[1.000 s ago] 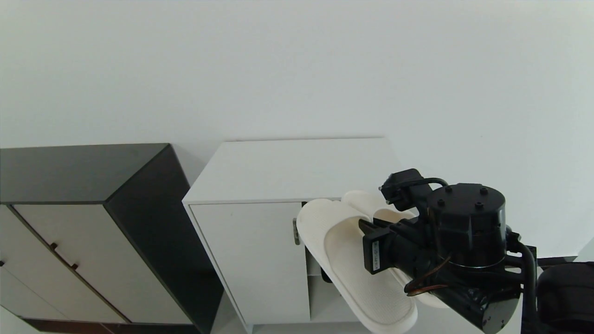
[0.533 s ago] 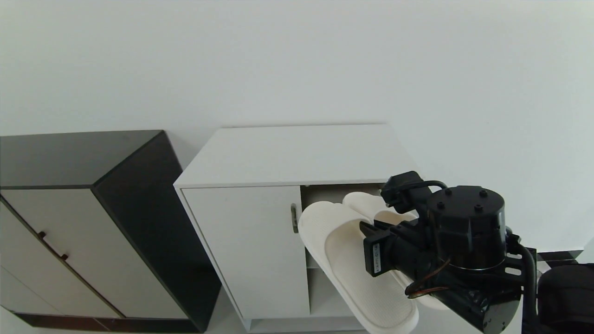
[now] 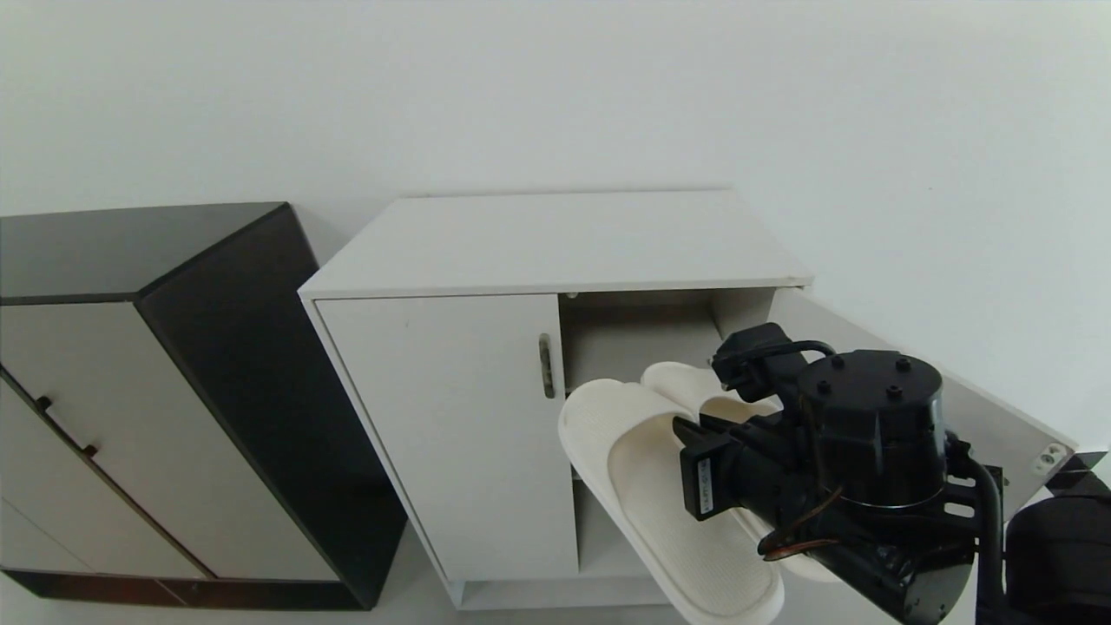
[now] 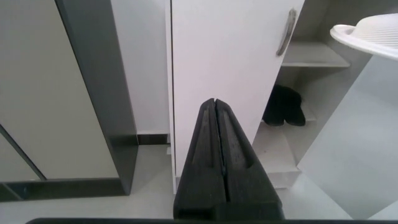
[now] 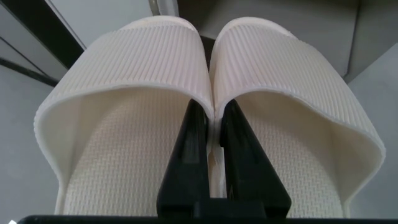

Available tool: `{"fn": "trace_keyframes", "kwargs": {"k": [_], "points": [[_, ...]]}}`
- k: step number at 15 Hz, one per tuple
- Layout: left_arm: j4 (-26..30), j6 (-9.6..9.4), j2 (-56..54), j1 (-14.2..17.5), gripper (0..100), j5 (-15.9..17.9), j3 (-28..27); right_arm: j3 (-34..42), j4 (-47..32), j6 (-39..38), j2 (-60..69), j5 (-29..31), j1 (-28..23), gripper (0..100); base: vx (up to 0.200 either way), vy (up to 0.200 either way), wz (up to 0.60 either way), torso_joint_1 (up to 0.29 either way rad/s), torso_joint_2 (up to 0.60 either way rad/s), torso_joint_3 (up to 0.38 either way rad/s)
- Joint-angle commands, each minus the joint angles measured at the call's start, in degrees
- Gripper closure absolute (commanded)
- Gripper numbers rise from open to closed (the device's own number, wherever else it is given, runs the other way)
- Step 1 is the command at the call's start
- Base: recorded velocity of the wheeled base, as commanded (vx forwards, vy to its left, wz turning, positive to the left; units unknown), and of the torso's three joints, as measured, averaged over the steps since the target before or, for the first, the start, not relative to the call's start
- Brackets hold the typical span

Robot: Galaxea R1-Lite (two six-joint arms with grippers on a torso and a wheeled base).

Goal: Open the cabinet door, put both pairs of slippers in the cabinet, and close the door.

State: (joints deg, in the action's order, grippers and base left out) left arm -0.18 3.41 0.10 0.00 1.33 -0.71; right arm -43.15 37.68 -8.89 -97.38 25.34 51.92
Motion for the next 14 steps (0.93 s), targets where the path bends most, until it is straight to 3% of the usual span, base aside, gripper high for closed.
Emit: {"fn": "trace_keyframes", "kwargs": {"k": [1, 14], "points": [[0.0, 0.01, 0.0, 0.0, 100, 0.0, 0.0, 0.0, 0.0, 0.0, -0.2, 0.0, 0.0, 100, 0.0, 0.0, 0.0, -0.198, 0.52, 0.32], [0.0, 0.01, 0.0, 0.0, 100, 0.0, 0.0, 0.1, 0.0, 0.0, -0.4, 0.0, 0.0, 100, 0.0, 0.0, 0.0, -0.137, 0.47, 0.33]]}}
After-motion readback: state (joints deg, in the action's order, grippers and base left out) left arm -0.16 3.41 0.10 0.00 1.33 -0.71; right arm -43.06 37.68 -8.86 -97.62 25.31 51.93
